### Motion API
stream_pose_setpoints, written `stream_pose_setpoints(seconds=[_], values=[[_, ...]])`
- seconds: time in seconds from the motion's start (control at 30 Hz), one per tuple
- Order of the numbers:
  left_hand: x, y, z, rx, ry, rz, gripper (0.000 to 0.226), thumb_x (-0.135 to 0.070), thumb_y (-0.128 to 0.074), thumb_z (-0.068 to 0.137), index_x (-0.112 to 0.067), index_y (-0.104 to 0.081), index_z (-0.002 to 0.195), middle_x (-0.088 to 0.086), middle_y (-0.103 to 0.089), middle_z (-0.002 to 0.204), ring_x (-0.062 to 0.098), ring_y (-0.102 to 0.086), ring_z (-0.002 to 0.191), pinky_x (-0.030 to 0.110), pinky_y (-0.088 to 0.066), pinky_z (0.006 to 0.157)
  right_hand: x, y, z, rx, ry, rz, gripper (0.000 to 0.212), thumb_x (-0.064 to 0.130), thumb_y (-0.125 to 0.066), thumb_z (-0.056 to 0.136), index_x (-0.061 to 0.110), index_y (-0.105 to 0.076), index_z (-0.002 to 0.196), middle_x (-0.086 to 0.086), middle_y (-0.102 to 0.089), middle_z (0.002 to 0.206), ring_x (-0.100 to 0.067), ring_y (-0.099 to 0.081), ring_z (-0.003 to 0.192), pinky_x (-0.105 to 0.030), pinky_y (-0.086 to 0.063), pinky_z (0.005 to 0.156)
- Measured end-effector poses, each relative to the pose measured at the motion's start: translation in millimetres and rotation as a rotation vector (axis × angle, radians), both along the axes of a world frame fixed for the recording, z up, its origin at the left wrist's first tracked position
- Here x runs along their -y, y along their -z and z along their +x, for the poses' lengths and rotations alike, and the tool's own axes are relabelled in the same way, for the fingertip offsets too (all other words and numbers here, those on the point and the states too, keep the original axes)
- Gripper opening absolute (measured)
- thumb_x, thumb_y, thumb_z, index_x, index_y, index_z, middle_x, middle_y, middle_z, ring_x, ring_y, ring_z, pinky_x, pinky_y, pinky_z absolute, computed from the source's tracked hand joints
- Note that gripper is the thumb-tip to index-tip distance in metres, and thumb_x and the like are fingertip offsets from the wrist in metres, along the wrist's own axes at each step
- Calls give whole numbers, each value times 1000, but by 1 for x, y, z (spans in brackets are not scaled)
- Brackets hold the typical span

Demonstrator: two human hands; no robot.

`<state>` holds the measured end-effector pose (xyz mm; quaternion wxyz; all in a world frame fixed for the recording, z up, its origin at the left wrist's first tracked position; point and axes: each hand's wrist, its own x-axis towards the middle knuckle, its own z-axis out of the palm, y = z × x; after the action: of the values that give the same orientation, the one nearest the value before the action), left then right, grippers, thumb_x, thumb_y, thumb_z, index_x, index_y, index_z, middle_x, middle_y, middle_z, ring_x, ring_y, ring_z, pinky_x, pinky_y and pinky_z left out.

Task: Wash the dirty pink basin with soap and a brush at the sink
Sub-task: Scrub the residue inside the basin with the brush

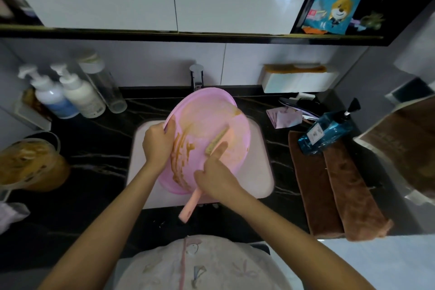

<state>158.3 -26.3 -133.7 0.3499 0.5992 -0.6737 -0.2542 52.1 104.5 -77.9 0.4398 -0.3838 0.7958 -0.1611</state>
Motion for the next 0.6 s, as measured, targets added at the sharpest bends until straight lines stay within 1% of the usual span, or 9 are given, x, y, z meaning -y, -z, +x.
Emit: stream_pose_setpoints(seconds=[0.07,0.13,0.27,0.33,0.4,0.43,0.5,0.57,0.6], values=[[-1,-1,1,11,4,5,53,-42,-39,95,-20,-31,48,-1,-36,48,23,-38,49,29,-26,49,16,0,-22,-65,20,52,62,13,-39,97,-15,-7,142,-19,-60,114,-31,-60,92,-36,-50,88],[-7,-6,-3,16,0,2,54,-33,-43,98,-20,-30,48,-2,-33,47,17,-35,46,27,-21,46,29,-10,-44,44,113,53,45,8,-36,96,-13,-29,136,-21,-60,106,-32,-60,83,-36,-51,73],[-13,-9,-7,43,-15,20,53,-32,-42,99,-19,-33,48,-3,-35,46,12,-34,44,26,-20,44,5,-19,-15,97,-46,6,83,14,-40,95,0,29,140,-14,-56,91,-27,-55,80,-31,-43,68],[-11,-9,-6,42,-21,29,53,-33,-42,98,-19,-33,48,-2,-36,46,13,-35,45,26,-21,44,8,-12,-22,55,-51,33,77,12,-39,96,-6,22,138,-14,-58,89,-30,-59,87,-35,-46,75],[-13,-10,-7,52,-22,34,54,-34,-41,98,-19,-33,48,-2,-37,46,13,-36,45,26,-21,44,28,-5,-46,69,33,37,50,9,-36,97,-11,-24,140,-21,-60,97,-37,-60,95,-40,-49,79],[-15,-9,-9,51,-15,33,53,-35,-41,98,-18,-33,48,-2,-37,47,13,-37,45,26,-22,44,30,-8,-49,44,62,37,48,12,-37,96,-7,-29,140,-20,-60,95,-36,-61,90,-40,-52,72],[-15,-6,-8,46,-12,42,53,-37,-41,98,-17,-35,49,-1,-39,47,15,-39,45,27,-24,45,24,-13,-35,57,30,-24,68,16,-40,94,8,-2,148,-15,-60,93,-30,-61,78,-33,-50,61],[-9,-2,-4,27,-9,43,54,-38,-40,98,-15,-38,49,0,-40,47,19,-41,47,29,-27,46,6,-12,-13,91,-5,0,89,16,-43,94,12,36,133,-10,-57,91,-23,-57,74,-28,-46,63],[-6,-1,-2,18,-5,37,54,-39,-40,98,-15,-38,50,0,-40,47,21,-42,47,29,-28,47,7,-11,-8,155,106,71,87,13,-43,95,9,33,137,-9,-57,90,-22,-57,74,-27,-46,65]])
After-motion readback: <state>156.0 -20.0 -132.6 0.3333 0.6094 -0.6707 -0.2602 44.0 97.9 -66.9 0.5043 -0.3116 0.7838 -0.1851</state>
